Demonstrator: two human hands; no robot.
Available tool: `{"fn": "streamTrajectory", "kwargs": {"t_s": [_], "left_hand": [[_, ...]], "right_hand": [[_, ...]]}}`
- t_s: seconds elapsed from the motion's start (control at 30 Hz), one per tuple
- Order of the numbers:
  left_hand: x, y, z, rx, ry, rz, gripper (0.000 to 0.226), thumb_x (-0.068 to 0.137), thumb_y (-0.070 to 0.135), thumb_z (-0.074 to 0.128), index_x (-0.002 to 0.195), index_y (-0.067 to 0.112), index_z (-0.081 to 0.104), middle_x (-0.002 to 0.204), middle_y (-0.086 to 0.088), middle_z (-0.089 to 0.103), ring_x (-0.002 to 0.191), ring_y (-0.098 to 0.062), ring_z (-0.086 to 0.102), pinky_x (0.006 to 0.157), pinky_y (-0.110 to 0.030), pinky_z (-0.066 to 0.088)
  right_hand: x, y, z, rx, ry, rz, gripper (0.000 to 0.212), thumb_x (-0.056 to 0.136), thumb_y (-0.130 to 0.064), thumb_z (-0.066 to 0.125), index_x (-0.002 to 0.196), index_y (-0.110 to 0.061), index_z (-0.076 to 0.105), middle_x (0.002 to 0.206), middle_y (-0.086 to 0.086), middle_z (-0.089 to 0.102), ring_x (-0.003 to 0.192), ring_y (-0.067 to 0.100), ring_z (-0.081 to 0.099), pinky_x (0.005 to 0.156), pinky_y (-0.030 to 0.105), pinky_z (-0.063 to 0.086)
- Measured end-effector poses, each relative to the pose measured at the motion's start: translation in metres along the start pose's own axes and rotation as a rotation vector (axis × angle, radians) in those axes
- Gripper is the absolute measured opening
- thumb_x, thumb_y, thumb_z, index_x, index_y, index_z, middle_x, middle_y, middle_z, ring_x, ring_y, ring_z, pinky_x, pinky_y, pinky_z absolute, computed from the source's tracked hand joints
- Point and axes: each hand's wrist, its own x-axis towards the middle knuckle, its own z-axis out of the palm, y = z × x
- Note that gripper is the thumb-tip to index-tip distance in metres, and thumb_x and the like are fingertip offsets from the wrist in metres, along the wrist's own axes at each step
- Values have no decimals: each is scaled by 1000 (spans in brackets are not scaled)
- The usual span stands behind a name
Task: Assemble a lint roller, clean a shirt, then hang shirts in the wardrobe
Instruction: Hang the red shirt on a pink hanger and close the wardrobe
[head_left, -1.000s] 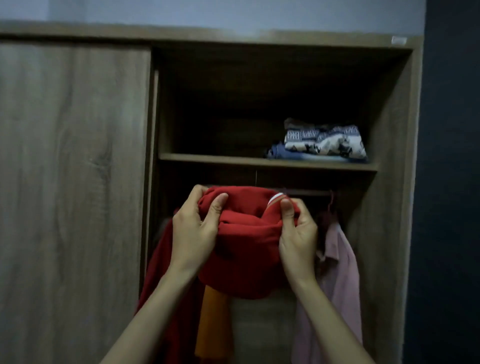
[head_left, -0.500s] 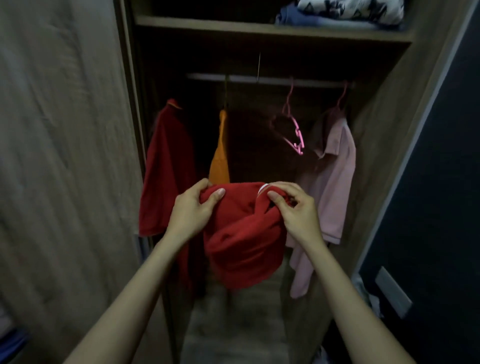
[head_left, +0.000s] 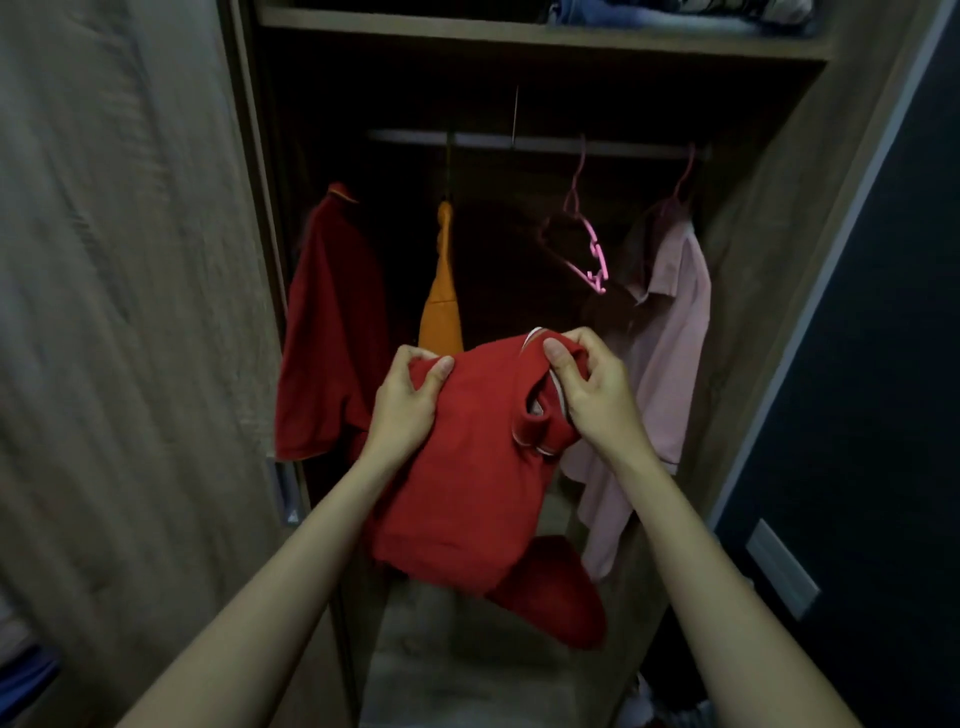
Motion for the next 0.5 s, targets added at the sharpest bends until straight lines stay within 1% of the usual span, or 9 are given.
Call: {"fn": "streamTrajectory", "kwargs": {"t_s": [0.07,0.17,0.2,0.27,0.33,0.37,0.4,0.43,0.5], "left_hand": [[3,-7,8,-10,-33,-38,19,92,36,59,97,18,57,93,9,63,88,-7,58,77,-22,41],[3,-16,17,10,-186,-55,28,90,41,60,106,18,59,101,0,64,89,-12,58,80,-24,45],[1,-16,17,36,-195,-22,29,91,39,59,109,17,60,106,-2,64,90,-12,59,80,-20,45],[-7,-7,11,12,-126,45,26,94,39,55,109,19,62,108,-1,65,93,-10,62,81,-15,45],[-23,10,6,-207,-97,21,36,91,51,47,106,23,63,97,3,68,84,-6,66,78,-22,48],[-30,17,5,-336,-119,-13,43,89,58,45,106,24,63,88,3,66,77,-3,65,74,-24,49],[-37,23,5,-427,-147,-37,47,86,64,45,105,25,63,82,-2,62,72,-1,63,70,-24,47],[-42,26,7,-449,-167,-52,49,84,69,46,103,26,62,80,-6,57,70,2,59,69,-22,45],[-50,31,12,-387,-152,-71,44,82,67,50,96,27,62,72,4,58,68,6,56,67,-16,43]], "right_hand": [[5,-5,6,127,10,61,19,95,-27,56,82,-13,58,73,-3,59,69,3,54,67,21,45],[18,-13,21,405,80,168,16,94,-23,57,85,-11,63,76,0,63,70,6,57,66,19,48],[22,-15,25,411,113,176,16,94,-22,58,81,-12,62,72,-2,61,66,4,55,63,17,46],[28,-12,33,321,171,149,24,94,-20,58,70,-16,55,61,-6,52,56,-1,47,56,16,40],[28,-5,39,282,202,164,32,94,-19,58,63,-19,50,54,-10,46,47,-4,41,52,18,35],[27,0,43,272,213,170,34,94,-20,58,62,-20,48,52,-11,45,46,-5,40,52,19,35],[25,4,46,262,217,177,34,94,-21,58,61,-21,48,52,-12,45,45,-4,40,53,22,35],[24,8,50,247,222,189,34,94,-23,59,61,-22,48,52,-12,46,46,-4,41,54,24,35],[22,12,56,224,230,207,33,93,-26,60,62,-23,49,53,-13,48,47,-4,42,56,27,37]]}}
